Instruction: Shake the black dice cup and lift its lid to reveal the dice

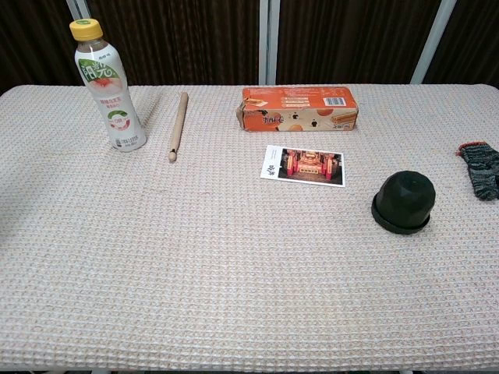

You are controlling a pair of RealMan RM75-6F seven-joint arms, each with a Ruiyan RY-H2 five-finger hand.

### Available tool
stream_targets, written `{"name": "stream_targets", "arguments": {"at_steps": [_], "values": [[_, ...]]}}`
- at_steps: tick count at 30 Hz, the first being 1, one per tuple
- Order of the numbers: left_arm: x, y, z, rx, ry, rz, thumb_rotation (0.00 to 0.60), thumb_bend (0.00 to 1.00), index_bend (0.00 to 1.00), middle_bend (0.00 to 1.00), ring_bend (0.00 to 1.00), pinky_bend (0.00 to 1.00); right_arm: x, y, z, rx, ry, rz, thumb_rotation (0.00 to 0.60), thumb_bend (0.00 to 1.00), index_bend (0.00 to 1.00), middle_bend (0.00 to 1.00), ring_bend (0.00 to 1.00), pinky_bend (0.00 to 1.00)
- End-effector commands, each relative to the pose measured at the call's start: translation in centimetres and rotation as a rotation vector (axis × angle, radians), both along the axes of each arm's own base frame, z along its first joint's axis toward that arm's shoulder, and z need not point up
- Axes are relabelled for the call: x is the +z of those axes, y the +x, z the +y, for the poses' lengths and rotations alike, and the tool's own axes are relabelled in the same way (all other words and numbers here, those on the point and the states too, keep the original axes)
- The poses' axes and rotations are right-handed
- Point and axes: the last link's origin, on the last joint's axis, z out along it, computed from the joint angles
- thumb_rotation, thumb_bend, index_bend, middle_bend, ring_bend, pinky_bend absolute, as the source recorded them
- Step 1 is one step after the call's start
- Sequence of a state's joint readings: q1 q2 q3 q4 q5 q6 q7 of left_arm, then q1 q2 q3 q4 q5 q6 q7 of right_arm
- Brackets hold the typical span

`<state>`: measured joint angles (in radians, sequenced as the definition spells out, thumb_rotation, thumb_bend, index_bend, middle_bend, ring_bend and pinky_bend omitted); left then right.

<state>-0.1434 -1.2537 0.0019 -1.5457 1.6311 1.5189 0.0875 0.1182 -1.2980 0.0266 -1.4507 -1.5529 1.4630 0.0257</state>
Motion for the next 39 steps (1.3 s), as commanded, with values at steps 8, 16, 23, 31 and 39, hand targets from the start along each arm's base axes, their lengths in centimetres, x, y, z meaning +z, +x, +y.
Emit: {"name": "stream_targets", "arguments": {"at_steps": [8,16,23,31,39], "values": [[0.3,-0.2,0.3,0.005,0.004,0.001,0.600,0.12,0.15,0.12,0.00,0.19,-0.7,0.0,-0.2,-0.004,0.024,0.006,0.600,0.06,0.00,0.02,0.00,0.00],[-0.2,-0.7,0.8,0.016,-0.023,-0.014,0.600,0.12,0.15,0.12,0.00,0.19,-3.1,0.1,-1.3,-0.019,0.064,-0.027,0.600,0.06,0.00,0.04,0.00,0.00],[-0.5,-1.4,0.1,0.016,-0.031,-0.018,0.600,0.12,0.15,0.12,0.00,0.19,-4.6,0.2,-2.6,-0.032,0.141,-0.091,0.600,0.05,0.00,0.06,0.00,0.00],[-0.7,-2.2,0.4,0.024,-0.047,-0.029,0.600,0.12,0.15,0.12,0.00,0.19,-6.5,0.9,-5.2,-0.056,0.208,-0.141,0.600,0.01,0.00,0.07,0.00,0.00],[-0.8,-2.1,0.6,0.014,-0.054,-0.030,0.600,0.12,0.15,0.12,0.00,0.19,-8.3,2.3,-6.8,-0.059,0.265,-0.191,0.600,0.00,0.00,0.08,0.00,0.00]]}}
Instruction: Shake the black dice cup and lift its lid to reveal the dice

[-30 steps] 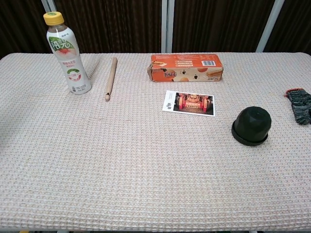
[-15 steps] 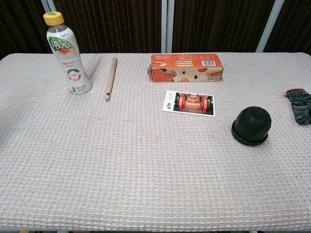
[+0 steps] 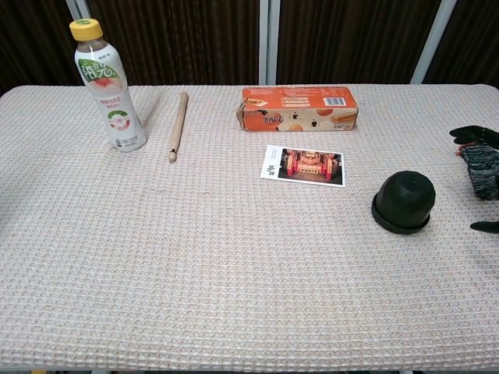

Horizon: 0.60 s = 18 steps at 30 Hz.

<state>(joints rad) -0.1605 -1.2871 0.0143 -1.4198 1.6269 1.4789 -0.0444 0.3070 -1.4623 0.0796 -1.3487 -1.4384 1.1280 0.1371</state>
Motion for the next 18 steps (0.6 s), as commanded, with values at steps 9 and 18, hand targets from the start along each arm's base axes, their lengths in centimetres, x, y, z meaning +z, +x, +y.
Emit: {"name": "stream_targets", "arguments": {"at_steps": [9,18], "values": [[0.1,0.1,0.0,0.003,-0.002,0.003,0.600,0.12,0.15,0.12,0.00,0.19,-2.1,1.3,-1.6,-0.036,0.101,-0.075,0.600,0.00,0.00,0.10,0.00,0.00],[0.2,0.1,-0.1,0.003,-0.004,-0.003,0.600,0.12,0.15,0.12,0.00,0.19,-3.6,1.9,-2.6,-0.054,0.134,-0.088,0.600,0.00,0.00,0.14,0.00,0.00]]}}
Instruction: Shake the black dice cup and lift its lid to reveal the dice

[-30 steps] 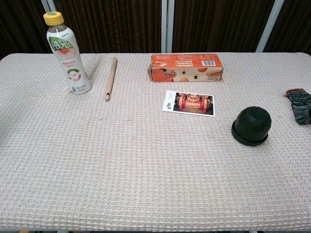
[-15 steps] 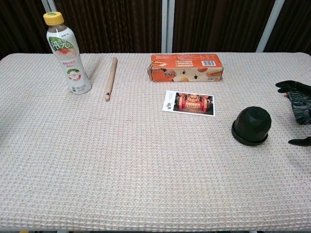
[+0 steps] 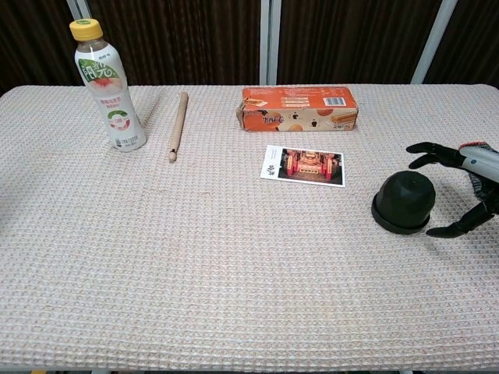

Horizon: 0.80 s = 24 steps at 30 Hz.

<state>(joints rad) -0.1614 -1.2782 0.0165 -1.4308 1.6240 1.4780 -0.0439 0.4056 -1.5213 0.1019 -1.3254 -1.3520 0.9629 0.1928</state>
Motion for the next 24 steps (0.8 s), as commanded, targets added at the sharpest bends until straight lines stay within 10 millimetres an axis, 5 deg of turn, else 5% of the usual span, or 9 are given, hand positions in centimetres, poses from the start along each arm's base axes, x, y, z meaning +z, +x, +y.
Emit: {"name": "stream_targets", "arguments": {"at_steps": [1,24], "values": [[0.0,0.0,-0.1,-0.001,-0.004,-0.002,0.600,0.12,0.15,0.12,0.00,0.19,-0.4,0.2,-0.2,-0.006,0.013,-0.005,0.600,0.00,0.00,0.15,0.00,0.00],[0.1,0.1,-0.3,-0.005,-0.006,-0.005,0.600,0.12,0.15,0.12,0.00,0.19,-2.2,1.2,-0.6,0.014,0.025,0.008,0.600,0.02,0.00,0.21,0.00,0.00]]}}
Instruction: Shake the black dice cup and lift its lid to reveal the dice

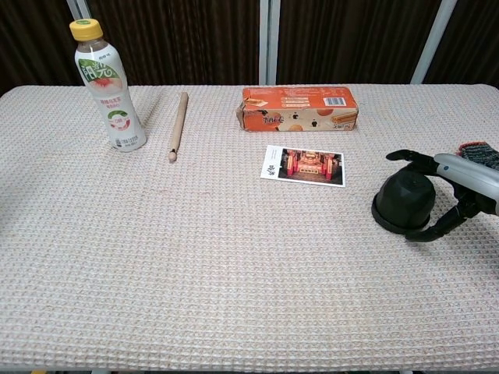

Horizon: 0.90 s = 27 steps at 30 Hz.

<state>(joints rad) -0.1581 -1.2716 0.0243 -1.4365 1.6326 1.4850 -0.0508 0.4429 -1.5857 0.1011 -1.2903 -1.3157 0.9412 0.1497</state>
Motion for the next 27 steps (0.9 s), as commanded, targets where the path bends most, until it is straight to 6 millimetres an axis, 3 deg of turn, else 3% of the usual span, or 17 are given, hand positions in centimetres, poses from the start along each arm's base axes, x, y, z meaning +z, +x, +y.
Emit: {"name": "stream_targets", "arguments": {"at_steps": [1,22,27], "values": [[0.00,0.03,0.00,-0.001,0.000,0.001,0.600,0.12,0.15,0.12,0.00,0.19,-0.12,0.04,0.02,0.003,0.001,-0.001,0.600,0.02,0.00,0.21,0.00,0.00],[-0.19,-0.07,-0.07,0.018,-0.007,0.021,0.600,0.12,0.15,0.12,0.00,0.19,-0.15,-0.20,0.06,-0.007,-0.004,-0.001,0.600,0.05,0.00,0.25,0.00,0.00],[-0.13,-0.04,-0.02,0.025,-0.003,0.027,0.600,0.12,0.15,0.12,0.00,0.19,-0.16,-0.15,0.05,-0.002,-0.018,-0.006,0.600,0.07,0.00,0.29,0.00,0.00]]}}
